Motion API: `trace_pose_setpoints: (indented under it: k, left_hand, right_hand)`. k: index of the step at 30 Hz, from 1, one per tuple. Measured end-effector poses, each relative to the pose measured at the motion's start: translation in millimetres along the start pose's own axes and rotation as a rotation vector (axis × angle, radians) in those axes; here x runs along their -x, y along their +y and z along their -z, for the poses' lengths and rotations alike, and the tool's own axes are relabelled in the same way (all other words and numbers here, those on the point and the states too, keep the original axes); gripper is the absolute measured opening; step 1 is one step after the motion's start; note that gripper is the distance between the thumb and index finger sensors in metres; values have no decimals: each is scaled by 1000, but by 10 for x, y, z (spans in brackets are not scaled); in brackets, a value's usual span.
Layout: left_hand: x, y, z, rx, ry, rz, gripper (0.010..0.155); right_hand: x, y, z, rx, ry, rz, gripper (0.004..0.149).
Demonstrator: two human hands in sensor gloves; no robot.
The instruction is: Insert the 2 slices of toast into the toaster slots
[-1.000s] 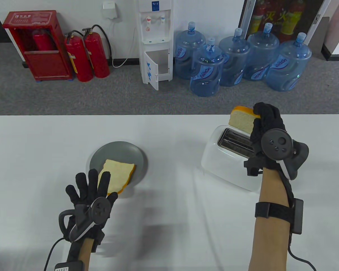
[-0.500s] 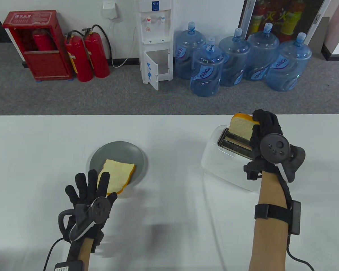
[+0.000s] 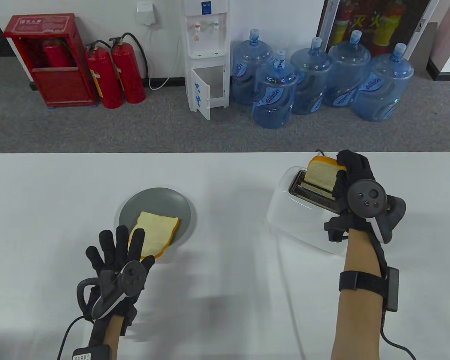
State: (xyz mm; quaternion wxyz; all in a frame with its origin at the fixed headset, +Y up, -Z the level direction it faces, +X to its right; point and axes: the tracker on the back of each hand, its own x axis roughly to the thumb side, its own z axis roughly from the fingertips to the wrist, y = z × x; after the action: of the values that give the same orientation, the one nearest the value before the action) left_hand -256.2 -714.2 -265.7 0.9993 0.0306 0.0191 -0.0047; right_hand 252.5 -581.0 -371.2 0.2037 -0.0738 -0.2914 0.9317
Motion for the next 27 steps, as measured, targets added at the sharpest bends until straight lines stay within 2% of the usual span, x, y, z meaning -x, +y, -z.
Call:
trace_pose_setpoints:
  k: [27]
  left_hand:
    - [4, 3, 22, 15, -4, 29, 70]
  right_hand:
    - [99, 127, -20, -37, 53, 5, 50]
